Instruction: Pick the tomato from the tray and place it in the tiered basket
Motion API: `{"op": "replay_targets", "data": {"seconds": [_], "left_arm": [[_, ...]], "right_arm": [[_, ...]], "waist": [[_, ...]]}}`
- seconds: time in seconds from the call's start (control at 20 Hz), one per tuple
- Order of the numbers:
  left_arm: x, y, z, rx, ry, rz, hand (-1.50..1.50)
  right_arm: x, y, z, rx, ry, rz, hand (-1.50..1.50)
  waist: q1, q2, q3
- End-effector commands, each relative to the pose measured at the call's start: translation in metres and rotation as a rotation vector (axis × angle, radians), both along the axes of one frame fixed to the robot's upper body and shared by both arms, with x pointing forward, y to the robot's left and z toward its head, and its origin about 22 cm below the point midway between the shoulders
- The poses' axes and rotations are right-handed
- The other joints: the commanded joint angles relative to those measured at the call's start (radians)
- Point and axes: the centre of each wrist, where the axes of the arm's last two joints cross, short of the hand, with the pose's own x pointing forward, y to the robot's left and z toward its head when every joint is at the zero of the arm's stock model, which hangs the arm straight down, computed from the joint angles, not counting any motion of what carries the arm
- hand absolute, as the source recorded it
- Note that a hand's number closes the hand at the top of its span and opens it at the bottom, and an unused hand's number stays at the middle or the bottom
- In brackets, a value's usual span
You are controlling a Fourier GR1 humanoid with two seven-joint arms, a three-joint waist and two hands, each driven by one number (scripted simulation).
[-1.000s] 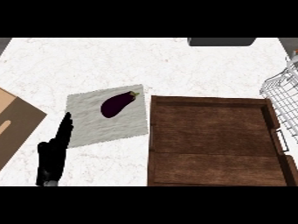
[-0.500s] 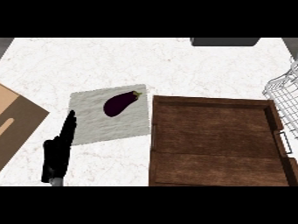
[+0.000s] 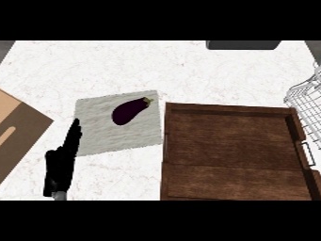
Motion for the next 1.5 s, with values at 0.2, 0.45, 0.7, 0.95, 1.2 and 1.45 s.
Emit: {"op": "replay_targets", "data": {"seconds": [0.2, 0.45, 0.7, 0.95, 1.2, 1.45], "left_arm": [[-0.007, -0.011, -0.017, -0.002, 0.038, -0.001, 0.00], [0.008, 0.018, 0.001, 0.004, 0.018, 0.006, 0.00], [0.010, 0.005, -0.002, -0.005, 0.031, -0.004, 0.00], [-0.010, -0.014, -0.012, -0.007, 0.029, 0.003, 0.00], [-0.002, 0.007, -0.010, -0.007, 0.040, 0.007, 0.00], [-0.009, 0.012, -0.001, -0.008, 0.028, 0.034, 0.00]], "right_arm": [[0.033, -0.018, -0.044, 0.059, 0.020, -0.082, 1.50], [0.041, -0.035, -0.087, 0.176, -0.103, -0.072, 1.50], [0.057, -0.041, -0.072, 0.372, -0.297, -0.034, -1.50], [0.047, -0.038, -0.082, 0.399, -0.531, -0.026, -1.50], [0.028, -0.043, -0.062, 0.298, -0.691, -0.055, -1.50], [-0.027, -0.069, -0.028, 0.153, -0.783, -0.284, -1.50]], "waist": [[-0.005, 0.002, -0.002], [-0.006, 0.004, -0.001], [-0.001, 0.005, -0.001], [-0.005, 0.002, -0.001], [-0.013, 0.001, -0.002], [-0.032, -0.006, -0.003]]}}
